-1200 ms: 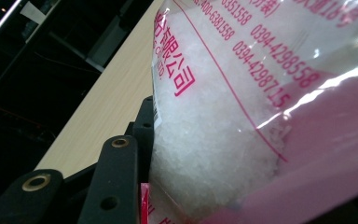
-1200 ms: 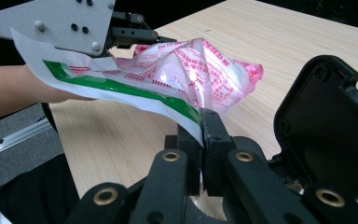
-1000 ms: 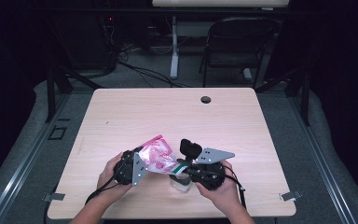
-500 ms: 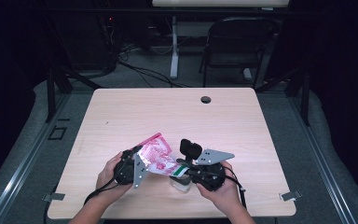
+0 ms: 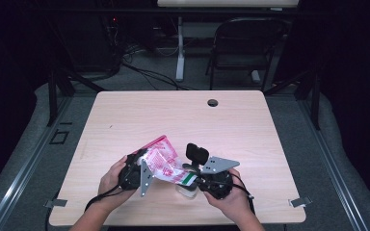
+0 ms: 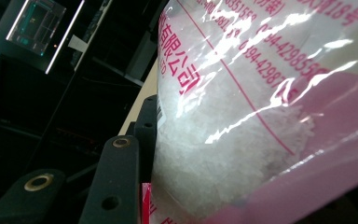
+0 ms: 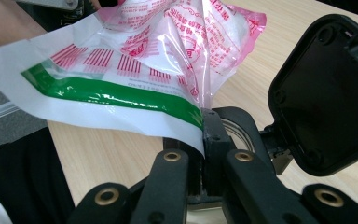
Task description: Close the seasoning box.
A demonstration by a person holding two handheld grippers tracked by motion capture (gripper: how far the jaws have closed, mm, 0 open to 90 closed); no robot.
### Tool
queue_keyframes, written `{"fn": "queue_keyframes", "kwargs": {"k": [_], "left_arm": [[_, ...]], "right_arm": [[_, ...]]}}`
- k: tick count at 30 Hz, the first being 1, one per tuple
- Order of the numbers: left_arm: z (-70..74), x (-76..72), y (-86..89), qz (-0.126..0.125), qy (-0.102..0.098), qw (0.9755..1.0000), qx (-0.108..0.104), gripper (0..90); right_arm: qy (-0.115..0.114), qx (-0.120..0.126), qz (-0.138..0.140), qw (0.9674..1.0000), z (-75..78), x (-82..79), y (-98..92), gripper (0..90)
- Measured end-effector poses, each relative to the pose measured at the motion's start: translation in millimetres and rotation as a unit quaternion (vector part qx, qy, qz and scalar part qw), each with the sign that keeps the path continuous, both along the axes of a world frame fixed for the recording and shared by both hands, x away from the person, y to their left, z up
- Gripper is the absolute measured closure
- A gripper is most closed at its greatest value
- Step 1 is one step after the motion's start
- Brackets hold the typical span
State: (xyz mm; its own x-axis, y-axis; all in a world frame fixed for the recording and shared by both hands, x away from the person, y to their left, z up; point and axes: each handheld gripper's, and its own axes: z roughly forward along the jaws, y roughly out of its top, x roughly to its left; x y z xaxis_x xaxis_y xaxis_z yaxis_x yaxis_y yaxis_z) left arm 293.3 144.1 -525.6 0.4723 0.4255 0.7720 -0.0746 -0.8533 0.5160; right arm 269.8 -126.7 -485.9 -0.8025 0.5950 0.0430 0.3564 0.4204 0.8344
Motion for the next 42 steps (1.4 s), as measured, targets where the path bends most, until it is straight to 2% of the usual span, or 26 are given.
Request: {"fn": "queue_keyframes", "kwargs": {"k": [9,18,27,42], "left_arm": [[0.1,-2.1,-1.5,-0.003,-0.012,0.9998,0.014,63.2],[-1.3,-4.5,-2.5,0.000,-0.020,0.9997,0.012,63.5],[0.8,-6.8,-2.9,0.002,-0.037,0.9992,0.016,63.8],[0.7,-8.4,-4.8,0.004,-0.059,0.9977,0.032,63.9]], "right_arm": [[-0.006,-0.011,0.008,0.9999,1.3,-0.4,-2.9,89.6],[0.000,-0.011,0.012,0.9999,-0.2,0.1,-2.7,89.3],[-0.012,-0.008,0.011,0.9998,-2.6,-0.4,-2.6,82.3],[-0.010,-0.011,0.010,0.9998,-7.4,1.2,-3.6,88.5]]}}
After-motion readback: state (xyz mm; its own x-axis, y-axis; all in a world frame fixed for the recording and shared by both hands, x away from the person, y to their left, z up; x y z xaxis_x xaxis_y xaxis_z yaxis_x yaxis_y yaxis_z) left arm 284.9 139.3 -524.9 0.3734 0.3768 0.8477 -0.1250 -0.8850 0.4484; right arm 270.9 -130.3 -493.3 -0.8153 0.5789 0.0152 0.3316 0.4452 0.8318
